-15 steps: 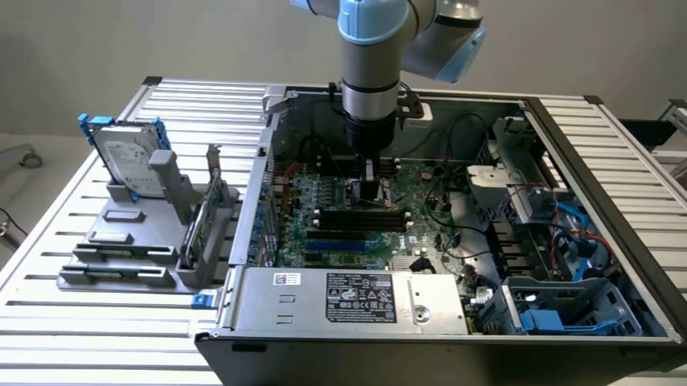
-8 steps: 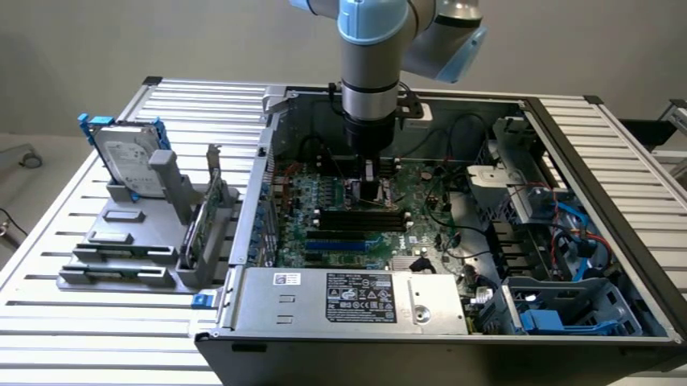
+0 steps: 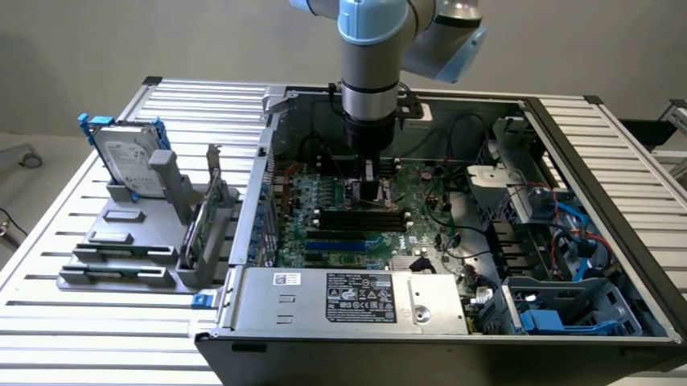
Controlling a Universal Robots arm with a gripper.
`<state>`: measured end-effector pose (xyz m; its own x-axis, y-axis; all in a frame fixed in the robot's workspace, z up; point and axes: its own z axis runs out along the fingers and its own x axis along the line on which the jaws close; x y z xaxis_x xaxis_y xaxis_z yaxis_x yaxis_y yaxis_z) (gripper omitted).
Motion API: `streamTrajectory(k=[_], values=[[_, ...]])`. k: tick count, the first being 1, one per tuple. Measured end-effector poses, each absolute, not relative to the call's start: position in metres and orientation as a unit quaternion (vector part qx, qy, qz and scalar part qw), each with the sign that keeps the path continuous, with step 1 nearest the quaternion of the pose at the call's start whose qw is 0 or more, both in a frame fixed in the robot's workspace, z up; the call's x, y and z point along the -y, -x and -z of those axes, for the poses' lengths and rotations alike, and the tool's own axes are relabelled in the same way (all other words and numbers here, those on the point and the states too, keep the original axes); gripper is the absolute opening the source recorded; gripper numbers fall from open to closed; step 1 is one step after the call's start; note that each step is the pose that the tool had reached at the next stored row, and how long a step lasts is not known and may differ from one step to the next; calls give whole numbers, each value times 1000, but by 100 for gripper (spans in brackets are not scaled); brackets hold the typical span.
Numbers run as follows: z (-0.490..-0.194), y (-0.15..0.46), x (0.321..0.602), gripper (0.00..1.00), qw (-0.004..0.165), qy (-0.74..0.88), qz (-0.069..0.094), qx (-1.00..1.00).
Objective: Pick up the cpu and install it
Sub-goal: 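Place the cpu into insertion slot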
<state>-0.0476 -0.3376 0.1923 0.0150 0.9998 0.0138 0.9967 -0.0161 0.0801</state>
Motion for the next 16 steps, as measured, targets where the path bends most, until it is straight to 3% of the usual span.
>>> streamTrajectory(k=[1,2,4,5,16], values=[[-192,47,337,55,23,-712,-34,-701],[-192,47,337,62,23,-712,-34,-701],[-192,48,338,62,24,-712,-33,-701],[-192,48,338,69,24,-712,-33,-701],[-209,48,337,69,24,-712,-33,-701]])
